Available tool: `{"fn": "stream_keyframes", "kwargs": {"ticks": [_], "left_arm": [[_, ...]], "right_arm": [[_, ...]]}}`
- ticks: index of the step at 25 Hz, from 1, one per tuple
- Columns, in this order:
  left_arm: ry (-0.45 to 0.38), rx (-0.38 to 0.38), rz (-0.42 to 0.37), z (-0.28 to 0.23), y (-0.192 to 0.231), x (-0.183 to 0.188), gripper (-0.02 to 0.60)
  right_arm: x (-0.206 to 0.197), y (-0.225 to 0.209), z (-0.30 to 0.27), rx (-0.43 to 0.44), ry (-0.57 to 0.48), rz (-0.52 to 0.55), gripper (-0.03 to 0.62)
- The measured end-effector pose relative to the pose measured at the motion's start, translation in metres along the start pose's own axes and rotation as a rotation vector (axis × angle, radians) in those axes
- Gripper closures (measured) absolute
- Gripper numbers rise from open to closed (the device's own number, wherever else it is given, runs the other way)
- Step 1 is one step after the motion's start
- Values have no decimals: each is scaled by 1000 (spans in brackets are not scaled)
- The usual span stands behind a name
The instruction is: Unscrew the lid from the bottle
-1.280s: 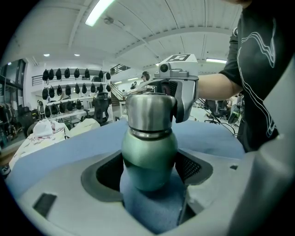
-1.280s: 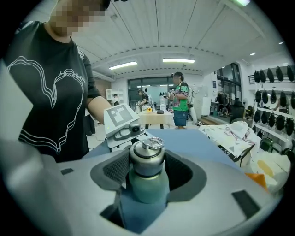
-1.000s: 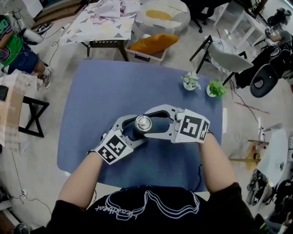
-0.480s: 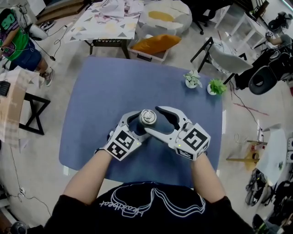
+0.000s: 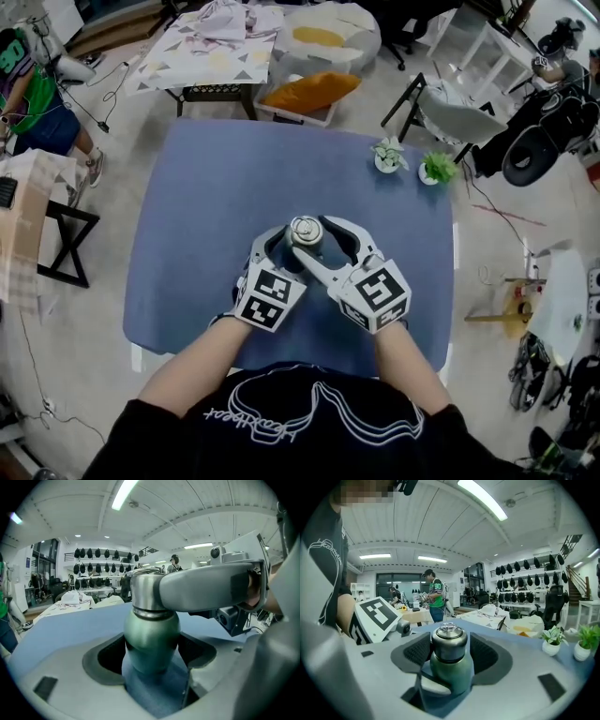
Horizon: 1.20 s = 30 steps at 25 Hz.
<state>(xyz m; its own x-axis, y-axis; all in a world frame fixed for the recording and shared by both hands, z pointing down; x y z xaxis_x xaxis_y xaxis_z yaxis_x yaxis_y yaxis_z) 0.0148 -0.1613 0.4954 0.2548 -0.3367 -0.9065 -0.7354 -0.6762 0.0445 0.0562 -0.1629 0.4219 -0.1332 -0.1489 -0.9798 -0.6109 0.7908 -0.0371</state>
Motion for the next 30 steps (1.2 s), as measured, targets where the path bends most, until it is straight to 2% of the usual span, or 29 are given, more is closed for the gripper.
{"fn": "stream_keyframes", "kwargs": {"ticks": [3, 8, 12, 19, 30], "left_arm": [[-18, 7, 0, -1, 0, 1, 233], [-23, 0, -3, -1, -1, 0, 233], [-34, -26, -20, 1, 0, 3, 233], [-59, -136, -75, 0, 2, 3, 233], [-54, -363, -173, 0, 9, 3, 233]], "right_arm": [[-3, 2, -3, -20, -3, 12, 349], [-3, 2, -1, -32, -1, 13, 350], [-3, 2, -1, -9, 14, 26, 350], [-2, -2, -2, 99, 49, 75, 350], [0, -6, -6, 339, 109, 134, 350]]}}
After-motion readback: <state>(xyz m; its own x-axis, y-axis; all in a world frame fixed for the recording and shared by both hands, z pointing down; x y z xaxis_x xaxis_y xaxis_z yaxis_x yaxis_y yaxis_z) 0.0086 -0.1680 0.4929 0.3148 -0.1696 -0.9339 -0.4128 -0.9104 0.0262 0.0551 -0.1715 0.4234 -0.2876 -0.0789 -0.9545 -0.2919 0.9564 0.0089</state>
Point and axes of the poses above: the fingertips, and each gripper's own axes: z backward along the fingers, y to its left, x out of its top, the point moved 4 cm from there along z, backward along the fingers, and after that the axes turned 5 degrees about -y, right-handed, at the moved point
